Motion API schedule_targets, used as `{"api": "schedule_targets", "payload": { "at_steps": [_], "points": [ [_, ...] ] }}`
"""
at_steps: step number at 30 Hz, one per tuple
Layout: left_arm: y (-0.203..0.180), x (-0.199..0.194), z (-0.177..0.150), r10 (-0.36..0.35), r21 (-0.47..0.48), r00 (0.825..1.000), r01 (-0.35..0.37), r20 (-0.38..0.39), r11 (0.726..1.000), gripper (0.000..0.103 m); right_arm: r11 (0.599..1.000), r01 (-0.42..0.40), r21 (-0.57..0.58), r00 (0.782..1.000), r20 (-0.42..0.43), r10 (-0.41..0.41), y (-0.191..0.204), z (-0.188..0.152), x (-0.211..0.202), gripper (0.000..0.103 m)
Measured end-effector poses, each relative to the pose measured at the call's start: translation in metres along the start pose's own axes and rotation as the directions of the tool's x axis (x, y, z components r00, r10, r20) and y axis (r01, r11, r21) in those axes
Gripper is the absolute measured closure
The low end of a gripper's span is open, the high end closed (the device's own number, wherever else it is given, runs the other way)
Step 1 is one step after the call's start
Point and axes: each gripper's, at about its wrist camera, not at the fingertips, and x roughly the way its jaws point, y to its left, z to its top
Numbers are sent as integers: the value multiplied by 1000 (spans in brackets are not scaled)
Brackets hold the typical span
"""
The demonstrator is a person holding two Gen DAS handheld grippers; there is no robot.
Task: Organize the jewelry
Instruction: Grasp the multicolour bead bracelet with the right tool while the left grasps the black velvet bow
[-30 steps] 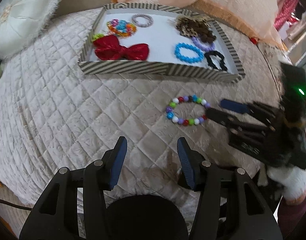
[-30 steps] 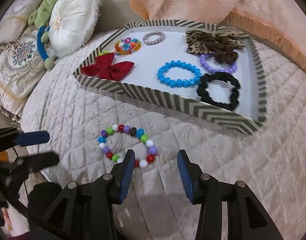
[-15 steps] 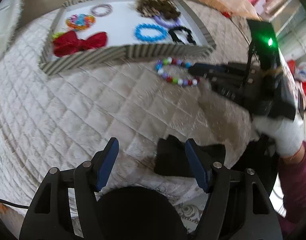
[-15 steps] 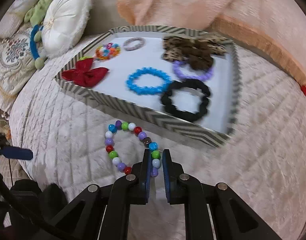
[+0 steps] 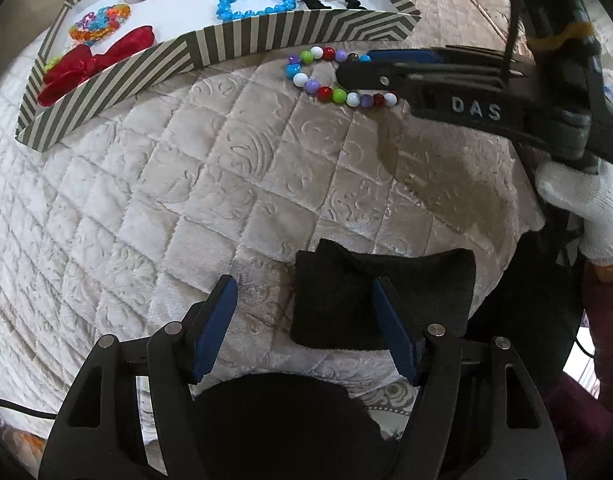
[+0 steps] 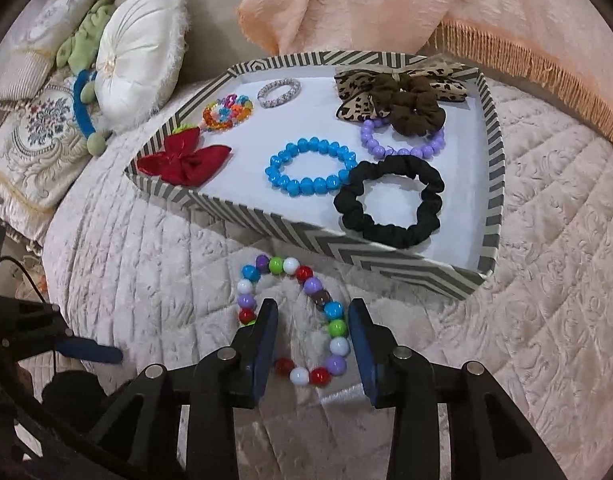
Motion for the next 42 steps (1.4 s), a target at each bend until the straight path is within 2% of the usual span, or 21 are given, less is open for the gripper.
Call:
{"api": "schedule_targets", "payload": {
  "at_steps": [1,2,3,5,6,9,18,22,30,42],
  "points": [
    [-3,-2,-2,-9,8,1000,9,2,1000,46,1000,-3,3,1000,1,3,-1,1,1,71],
    [-6,-4,-4,-25,26,1000,25,1,999,59,1000,5,2,1000,5,-5,-1,1,1,78],
    [-9,-6,-5,-31,50,999,31,5,998,70,1000,23,-6,1000,7,-23,-1,0,1,81],
    [-21,-7,-10,3,103,1000,-6,22,995,79,1000,25,-10,1000,10,-25,-2,0,0,91],
    [-28,-8,-11,30,131,999,-35,39,991,85,1000,21,-7,1000,13,-21,-2,0,-1,91],
    [-33,-15,-12,31,128,997,-41,77,991,92,1000,12,-8,999,31,-12,-2,-1,-9,93],
    [-26,-53,-20,8,44,982,-17,186,999,95,1000,-9,-28,994,104,12,8,3,-48,93],
    [-14,-77,-16,16,2,969,-17,245,1000,95,999,-10,-35,992,122,14,11,5,-62,93],
    [7,-114,-5,67,-99,941,-36,332,994,95,998,2,-61,987,158,7,19,9,-90,93],
    [19,-145,11,134,-182,908,-65,397,981,95,996,11,-93,982,191,8,32,19,-114,93]
  ]
}}
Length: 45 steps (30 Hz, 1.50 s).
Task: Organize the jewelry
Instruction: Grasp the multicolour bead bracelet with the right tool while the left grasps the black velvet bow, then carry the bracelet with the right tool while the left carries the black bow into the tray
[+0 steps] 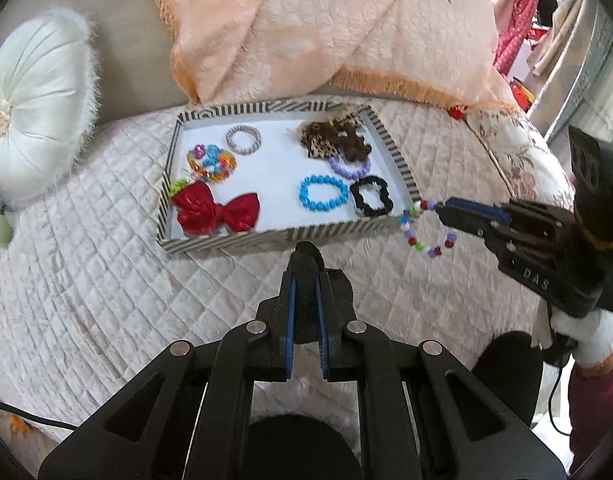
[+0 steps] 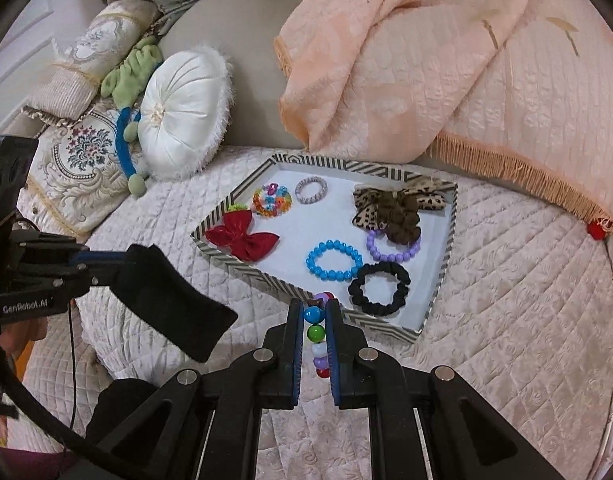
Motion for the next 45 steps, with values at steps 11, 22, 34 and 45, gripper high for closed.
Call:
{"api": "schedule_targets", "payload": {
  "at_steps": [11,22,34,45],
  "points": [
    [11,-3,29,68,-41,997,-66,48,997,95,1000,-2,-18,1000,2,2,-1,14,1,93],
    [26,13,58,95,-100,994,-89,54,991,95,999,-6,-31,1000,-19,6,-7,28,19,93],
    [42,41,97,105,-176,993,-93,61,980,95,999,-5,-33,999,-37,4,-16,47,43,93],
    [62,98,110,97,-270,995,-93,3,958,95,999,-12,-42,999,-49,10,-12,78,82,93]
  ]
}}
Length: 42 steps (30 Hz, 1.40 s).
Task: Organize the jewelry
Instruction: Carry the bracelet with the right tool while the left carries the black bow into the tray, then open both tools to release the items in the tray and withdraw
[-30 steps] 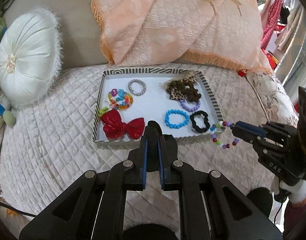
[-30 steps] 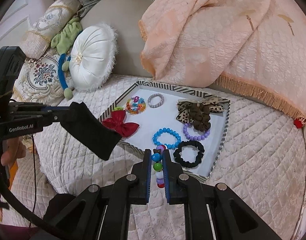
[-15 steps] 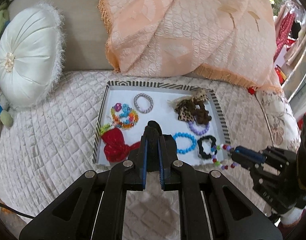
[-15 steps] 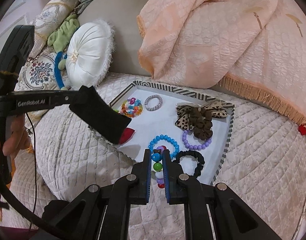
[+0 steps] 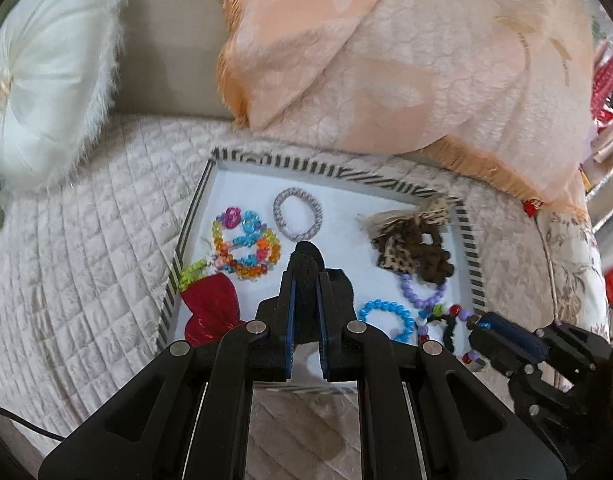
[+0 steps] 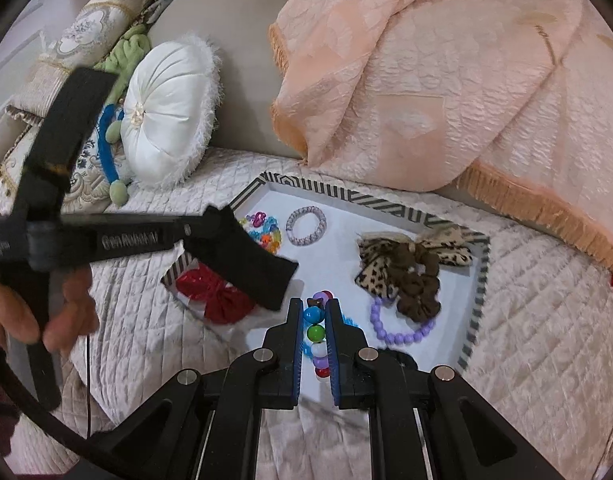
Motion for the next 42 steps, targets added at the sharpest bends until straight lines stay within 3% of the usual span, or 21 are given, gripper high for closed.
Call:
{"api": "schedule_targets", "payload": {
  "at_steps": [12,22,33,35,37,40,42],
  "points": [
    [29,40,-9,38,-25,997,-40,-72,999,95,997,-41,59,999,-16,42,-4,44,75,93],
    [31,46,-11,34,-14,996,-36,-77,999,95,987,67,149,992,-111,-50,-33,30,136,93],
    [24,55,-13,66,15,996,-66,-57,998,95,983,123,134,988,-112,-108,-32,30,131,92],
    [22,55,-13,72,21,996,-71,-50,997,94,983,123,136,988,-111,-108,-32,26,126,83],
    [20,55,-13,84,24,995,-83,-48,996,91,985,117,131,990,-100,-104,-30,22,121,68],
    [19,55,-14,100,30,994,-99,-38,995,87,987,116,111,990,-92,-106,-25,15,112,66],
    [20,53,-16,97,28,995,-96,-34,995,72,987,102,123,993,-79,-93,-23,11,105,66]
  ]
}}
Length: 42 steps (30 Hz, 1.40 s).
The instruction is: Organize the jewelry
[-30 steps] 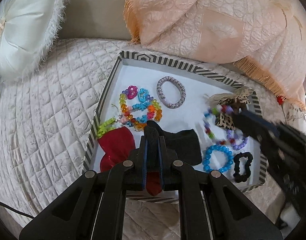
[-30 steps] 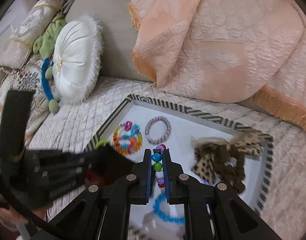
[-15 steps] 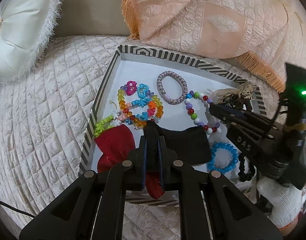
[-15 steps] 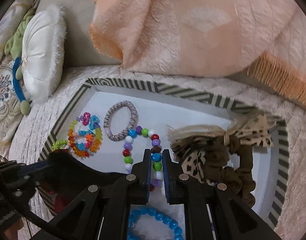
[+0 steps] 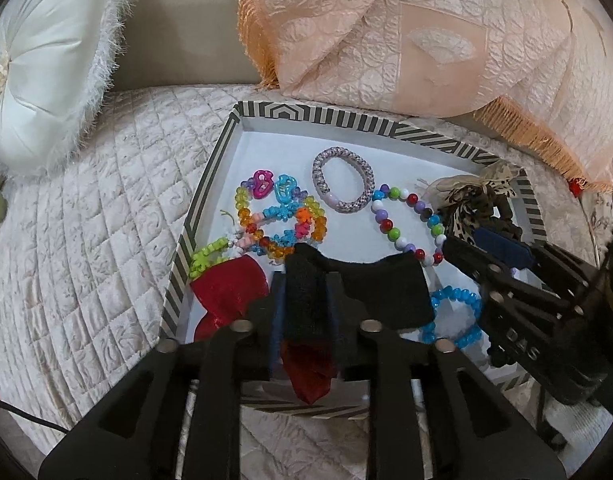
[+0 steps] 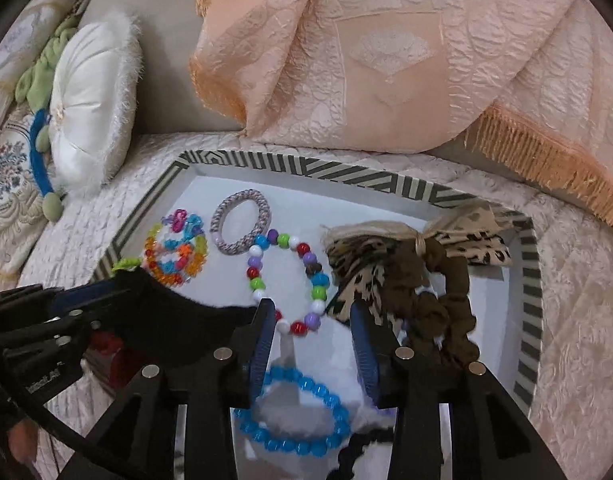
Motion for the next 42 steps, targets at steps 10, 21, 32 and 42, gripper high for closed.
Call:
{"api": "schedule_targets", "payload": {
  "at_steps": [10,21,32,42],
  "points": [
    [4,-24,-13,32,-3,998,-32,60,999,54,1000,-12,24,999,48,11,-1,-24,-32,65],
    [-9,-67,-38,52,5,988,-54,145,999,54,999,-10,52,995,105,5,11,-45,-77,63],
    [-19,-110,-59,92,-6,969,-93,228,996,54,996,21,90,982,186,-37,26,-61,-123,47],
    [-23,-142,-73,113,-19,950,-112,291,994,54,993,60,98,967,241,-82,36,-74,-154,47]
  ]
}}
